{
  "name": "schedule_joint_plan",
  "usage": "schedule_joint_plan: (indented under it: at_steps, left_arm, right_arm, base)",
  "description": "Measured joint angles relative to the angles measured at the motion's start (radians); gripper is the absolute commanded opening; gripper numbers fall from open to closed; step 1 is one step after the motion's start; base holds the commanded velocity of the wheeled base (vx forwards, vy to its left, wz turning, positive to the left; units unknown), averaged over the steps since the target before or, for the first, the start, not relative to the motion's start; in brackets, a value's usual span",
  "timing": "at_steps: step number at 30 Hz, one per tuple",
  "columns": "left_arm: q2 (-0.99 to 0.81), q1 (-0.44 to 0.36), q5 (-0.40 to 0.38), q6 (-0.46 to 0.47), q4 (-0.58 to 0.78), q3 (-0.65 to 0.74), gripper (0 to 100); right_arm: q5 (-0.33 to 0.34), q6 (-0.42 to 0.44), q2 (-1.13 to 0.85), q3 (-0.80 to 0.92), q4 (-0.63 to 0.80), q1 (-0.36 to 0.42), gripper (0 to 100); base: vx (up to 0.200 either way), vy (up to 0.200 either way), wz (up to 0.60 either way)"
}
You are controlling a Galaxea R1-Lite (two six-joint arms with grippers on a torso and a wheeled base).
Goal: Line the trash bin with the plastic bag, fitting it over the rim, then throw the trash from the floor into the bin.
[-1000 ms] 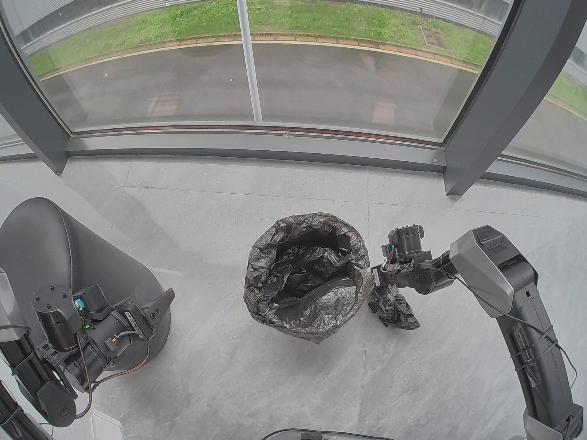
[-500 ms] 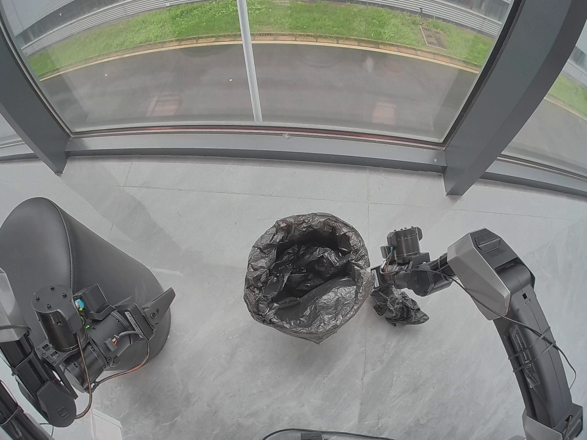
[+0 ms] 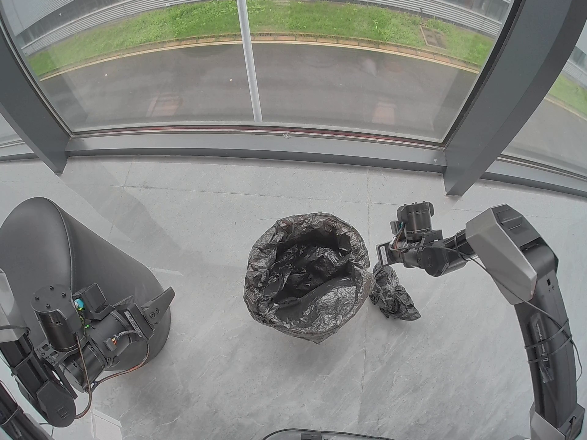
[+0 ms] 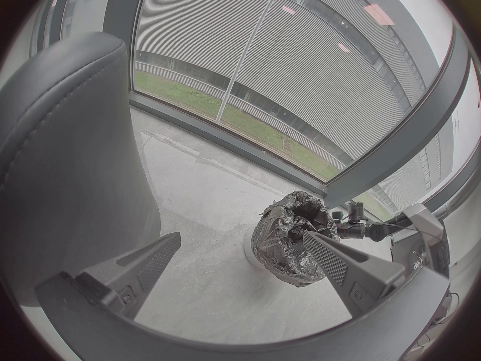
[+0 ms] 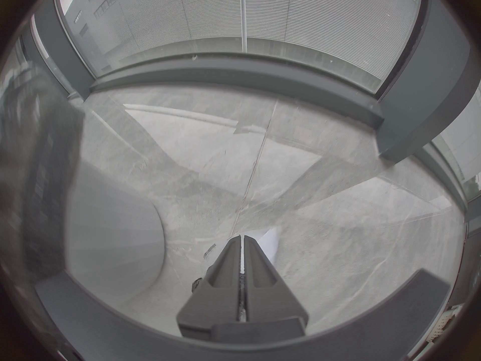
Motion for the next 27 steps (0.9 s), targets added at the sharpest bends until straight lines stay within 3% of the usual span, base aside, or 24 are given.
schedule_joint_plan:
  at_steps: [7, 16, 17, 27]
  left_arm:
    - [-0.005, 0.001, 0.0, 0.0, 0.0, 0.0, 100]
    - [-0.006, 0.001, 0.0, 0.0, 0.0, 0.0, 100]
    - [-0.006, 0.001, 0.0, 0.0, 0.0, 0.0, 100]
    - [-0.005, 0.001, 0.0, 0.0, 0.0, 0.0, 100]
  right_arm:
    - [-0.04, 0.018, -0.204, 0.177, -0.003, -0.001, 0]
    - [-0.024, 0.001, -0.294, 0.319, -0.011, 0.005, 0]
    - [-0.021, -0.002, -0.288, 0.323, -0.014, 0.005, 100]
    - [-0.024, -0.01, -0.154, 0.229, -0.039, 0.009, 100]
  base:
    - [0.0, 0.0, 0.0]
    - [0.0, 0.0, 0.0]
    - [0.0, 0.0, 0.0]
    - [0.0, 0.0, 0.0]
